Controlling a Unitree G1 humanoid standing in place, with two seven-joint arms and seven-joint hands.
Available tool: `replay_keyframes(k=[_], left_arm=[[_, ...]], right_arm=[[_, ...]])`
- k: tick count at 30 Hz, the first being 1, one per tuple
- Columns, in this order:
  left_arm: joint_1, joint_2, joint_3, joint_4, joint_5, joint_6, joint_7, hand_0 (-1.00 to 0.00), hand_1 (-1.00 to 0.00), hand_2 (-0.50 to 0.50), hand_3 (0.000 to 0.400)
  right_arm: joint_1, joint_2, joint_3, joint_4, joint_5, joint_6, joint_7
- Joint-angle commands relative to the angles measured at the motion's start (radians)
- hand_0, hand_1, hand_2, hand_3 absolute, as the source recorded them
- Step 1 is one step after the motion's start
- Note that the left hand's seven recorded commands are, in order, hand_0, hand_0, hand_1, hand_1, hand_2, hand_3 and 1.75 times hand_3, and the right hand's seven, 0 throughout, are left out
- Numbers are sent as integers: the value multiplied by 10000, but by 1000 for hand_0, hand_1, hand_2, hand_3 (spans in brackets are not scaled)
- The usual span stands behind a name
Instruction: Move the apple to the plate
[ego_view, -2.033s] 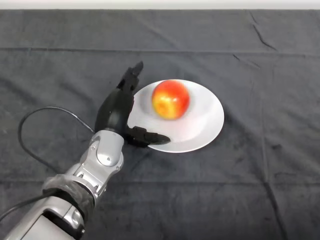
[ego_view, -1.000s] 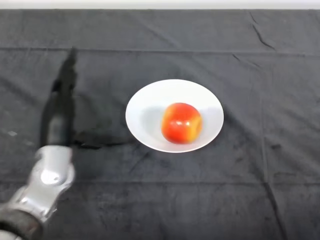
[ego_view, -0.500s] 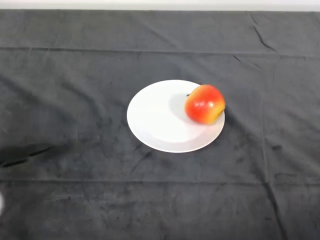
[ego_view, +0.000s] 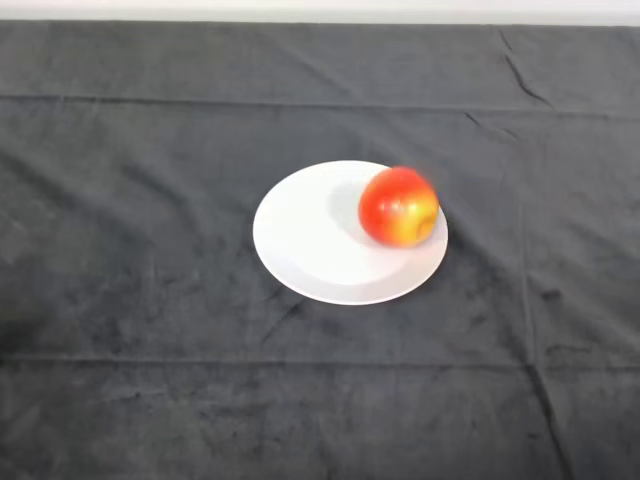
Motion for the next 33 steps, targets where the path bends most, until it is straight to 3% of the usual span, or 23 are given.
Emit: replay_keyframes(k=[1, 14, 33], left_arm=[[170, 561, 404, 398, -130, -291, -132, 0, 0, 0, 0], [-241, 564, 1486, 2080, -384, -968, -521, 0, 0, 0, 0], [-900, 380, 1953, 3333, 30, -1520, -576, 0, 0, 0, 0]], right_arm=[[38, -200, -142, 47, -43, -65, -46], [25, -215, -150, 83, -37, -65, -31], [4, -237, -163, 145, -33, -70, -1]])
